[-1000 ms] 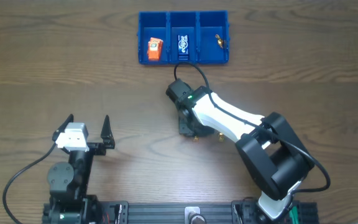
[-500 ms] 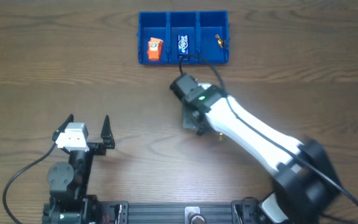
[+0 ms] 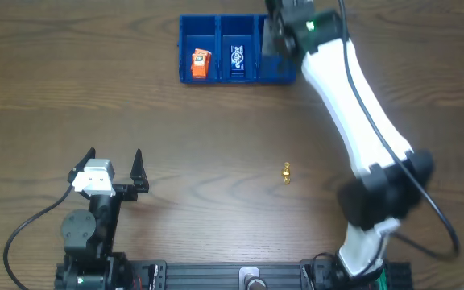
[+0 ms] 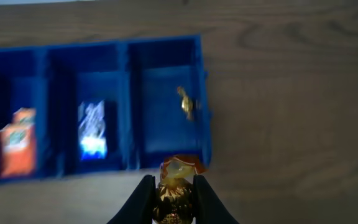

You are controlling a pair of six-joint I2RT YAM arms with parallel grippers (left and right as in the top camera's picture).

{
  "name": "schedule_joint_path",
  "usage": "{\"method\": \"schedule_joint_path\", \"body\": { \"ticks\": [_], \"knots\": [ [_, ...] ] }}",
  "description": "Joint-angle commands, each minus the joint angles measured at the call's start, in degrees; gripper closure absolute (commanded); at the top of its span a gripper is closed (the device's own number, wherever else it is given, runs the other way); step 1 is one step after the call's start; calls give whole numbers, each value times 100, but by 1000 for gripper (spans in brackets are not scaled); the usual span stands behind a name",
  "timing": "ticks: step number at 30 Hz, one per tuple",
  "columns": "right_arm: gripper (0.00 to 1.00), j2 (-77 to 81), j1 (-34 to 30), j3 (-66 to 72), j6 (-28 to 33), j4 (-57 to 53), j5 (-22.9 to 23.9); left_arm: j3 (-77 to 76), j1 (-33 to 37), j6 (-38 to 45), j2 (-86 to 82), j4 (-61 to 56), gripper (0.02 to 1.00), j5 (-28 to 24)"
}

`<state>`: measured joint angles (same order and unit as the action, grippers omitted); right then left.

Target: Sort Candies Into Trays

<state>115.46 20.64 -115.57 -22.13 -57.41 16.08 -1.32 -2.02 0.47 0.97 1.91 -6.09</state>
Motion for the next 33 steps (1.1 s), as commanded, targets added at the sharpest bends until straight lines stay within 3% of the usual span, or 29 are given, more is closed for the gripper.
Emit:
{"method": "schedule_joint_path", "body": {
  "ticks": [1,9,11,14,16,24,33],
  "knots": [
    [897,981,-157,-557,466,177,72,101,22,83,-28,203,20,-98],
    [847,1438,-197,-557,466,553,-94,101,22,83,-28,203,23,-98],
    [761,1449,-203,-557,466,575,-96,101,22,83,-28,203,20,-98],
    [555,1449,-203,-557,466,614,-96,101,22,83,-28,203,20,-98],
    [500,1449,-203,-557,468,634,-94,101,22,83,-28,203,20,-98],
    [498,1134,-81,-555,461,407,-114,101,22,83,-28,203,20,-98],
    [467,-662,710,511,459,-494,-109,101,22,83,-28,203,20,-98]
  ]
}}
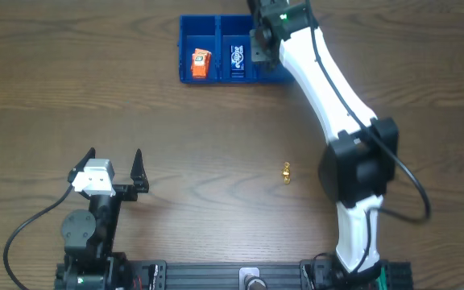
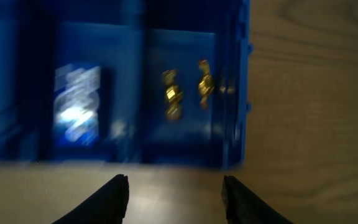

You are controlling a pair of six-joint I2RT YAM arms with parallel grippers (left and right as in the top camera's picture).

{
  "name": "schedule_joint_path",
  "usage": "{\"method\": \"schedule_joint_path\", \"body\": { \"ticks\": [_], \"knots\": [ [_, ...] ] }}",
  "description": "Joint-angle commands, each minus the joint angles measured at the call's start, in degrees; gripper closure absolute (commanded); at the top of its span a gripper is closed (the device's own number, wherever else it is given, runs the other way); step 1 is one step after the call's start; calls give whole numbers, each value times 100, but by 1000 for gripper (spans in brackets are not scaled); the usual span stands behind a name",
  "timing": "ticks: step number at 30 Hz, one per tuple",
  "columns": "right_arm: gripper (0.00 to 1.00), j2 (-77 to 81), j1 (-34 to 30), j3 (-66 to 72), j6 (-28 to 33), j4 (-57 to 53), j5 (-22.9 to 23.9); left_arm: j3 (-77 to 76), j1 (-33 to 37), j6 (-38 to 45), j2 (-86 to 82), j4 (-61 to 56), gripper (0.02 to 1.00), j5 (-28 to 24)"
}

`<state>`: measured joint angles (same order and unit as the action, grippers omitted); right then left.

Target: Sort Candies Into Trays

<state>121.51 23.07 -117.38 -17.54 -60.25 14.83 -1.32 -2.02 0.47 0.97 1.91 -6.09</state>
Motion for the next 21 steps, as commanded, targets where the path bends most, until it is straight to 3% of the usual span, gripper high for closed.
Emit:
{"method": "schedule_joint_path", "body": {
  "ticks": [1,7,13,17,21],
  "knots": [
    [461,-1491,546,1021,-22,-210,13,101,22,83,-28,203,20,-98],
    [454,-2739,820,3504,-778,-50,-76,101,22,83,-28,203,20,-98],
    [459,-3014,837,5737,-1220,1060,-765,101,22,83,-28,203,20,-98],
    [459,-3010,787,6424,-1270,1873,-883,101,22,83,-28,203,20,-98],
    [465,-3010,605,6612,-1268,1991,-942,101,24,83,-28,203,20,-98]
  ]
}}
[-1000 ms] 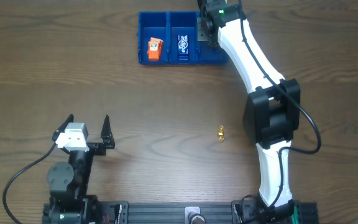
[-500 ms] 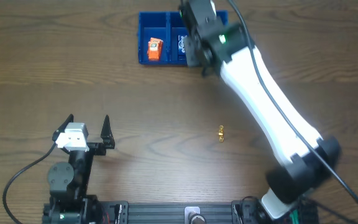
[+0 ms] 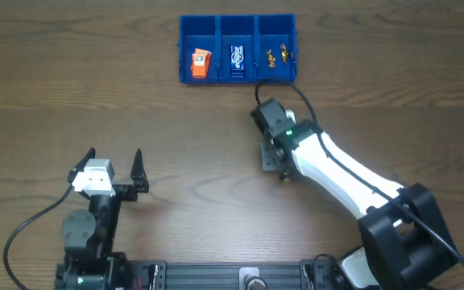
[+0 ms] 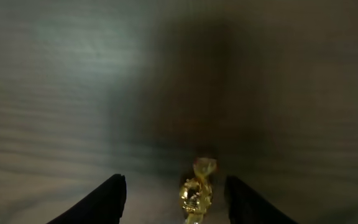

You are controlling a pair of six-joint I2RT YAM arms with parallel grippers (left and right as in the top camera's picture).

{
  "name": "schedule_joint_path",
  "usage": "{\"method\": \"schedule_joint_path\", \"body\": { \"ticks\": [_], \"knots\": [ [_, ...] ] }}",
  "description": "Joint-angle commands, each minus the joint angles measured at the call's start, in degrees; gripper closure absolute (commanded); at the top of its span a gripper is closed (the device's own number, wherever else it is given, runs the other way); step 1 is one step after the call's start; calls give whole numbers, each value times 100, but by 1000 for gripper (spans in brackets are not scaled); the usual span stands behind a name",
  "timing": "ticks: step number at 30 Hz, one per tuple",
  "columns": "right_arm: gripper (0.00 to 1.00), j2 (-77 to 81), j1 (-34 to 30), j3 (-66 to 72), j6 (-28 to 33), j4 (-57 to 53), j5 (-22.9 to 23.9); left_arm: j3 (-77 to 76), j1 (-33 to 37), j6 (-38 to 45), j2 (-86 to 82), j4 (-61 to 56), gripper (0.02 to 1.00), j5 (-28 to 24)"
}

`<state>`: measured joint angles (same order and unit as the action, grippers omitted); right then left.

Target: Sort Candies Into Trays

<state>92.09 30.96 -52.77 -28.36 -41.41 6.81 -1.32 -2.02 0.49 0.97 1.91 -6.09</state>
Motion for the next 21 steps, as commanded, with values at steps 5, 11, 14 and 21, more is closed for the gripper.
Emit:
{"method": "schedule_joint_path", "body": {
  "ticks": [5,11,14,21],
  "knots": [
    [465,-68,-201,343,-184,111,-208,101,22,81,-28,203,20,-98],
    [467,-55,-201,564,-164,240,-236,101,22,81,-28,203,20,-98],
    [472,-35,-201,564,-164,238,-249,101,22,81,-28,203,23,-98],
    [505,92,-203,564,-166,321,-275,101,22,81,-28,203,23,-98]
  ]
}}
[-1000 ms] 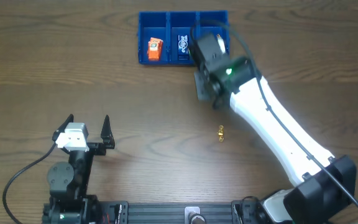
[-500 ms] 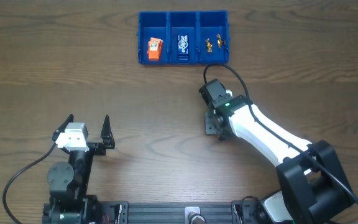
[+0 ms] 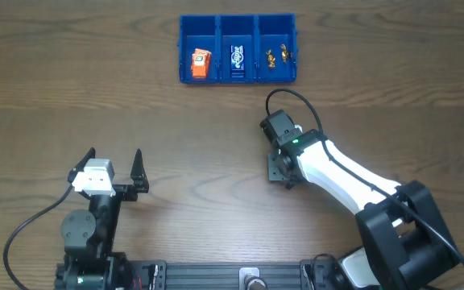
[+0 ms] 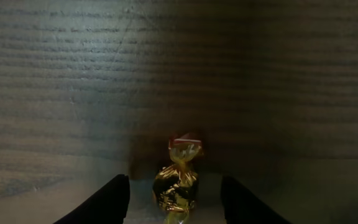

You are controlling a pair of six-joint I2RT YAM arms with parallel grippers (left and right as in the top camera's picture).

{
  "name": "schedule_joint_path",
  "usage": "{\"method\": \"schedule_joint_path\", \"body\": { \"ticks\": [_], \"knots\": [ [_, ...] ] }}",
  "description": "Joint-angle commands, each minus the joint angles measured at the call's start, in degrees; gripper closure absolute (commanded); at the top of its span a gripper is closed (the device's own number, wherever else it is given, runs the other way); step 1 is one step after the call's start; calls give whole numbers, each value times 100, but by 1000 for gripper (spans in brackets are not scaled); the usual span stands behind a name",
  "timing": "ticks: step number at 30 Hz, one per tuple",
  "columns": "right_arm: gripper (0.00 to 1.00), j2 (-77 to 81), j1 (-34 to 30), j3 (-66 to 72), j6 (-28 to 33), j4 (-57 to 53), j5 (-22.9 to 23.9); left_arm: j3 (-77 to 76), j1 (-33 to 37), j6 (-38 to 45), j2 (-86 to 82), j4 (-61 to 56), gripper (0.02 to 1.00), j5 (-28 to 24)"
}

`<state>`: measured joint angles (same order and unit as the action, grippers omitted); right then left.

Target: Sort Candies Into Trays

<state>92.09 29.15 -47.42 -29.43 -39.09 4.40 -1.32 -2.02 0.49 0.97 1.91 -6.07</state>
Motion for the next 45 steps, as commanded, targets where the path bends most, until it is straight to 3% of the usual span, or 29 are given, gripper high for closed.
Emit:
{"method": "schedule_joint_path", "body": {
  "ticks": [1,34,45],
  "knots": [
    [507,125,-20,28,-59,118,-70,101,22,81,-28,203,23,-101],
    [627,256,-153,28,-61,142,-74,101,22,81,-28,203,20,-101],
    [860,289,-153,28,-61,177,-111,101,22,81,-28,203,20,-101]
  ]
}}
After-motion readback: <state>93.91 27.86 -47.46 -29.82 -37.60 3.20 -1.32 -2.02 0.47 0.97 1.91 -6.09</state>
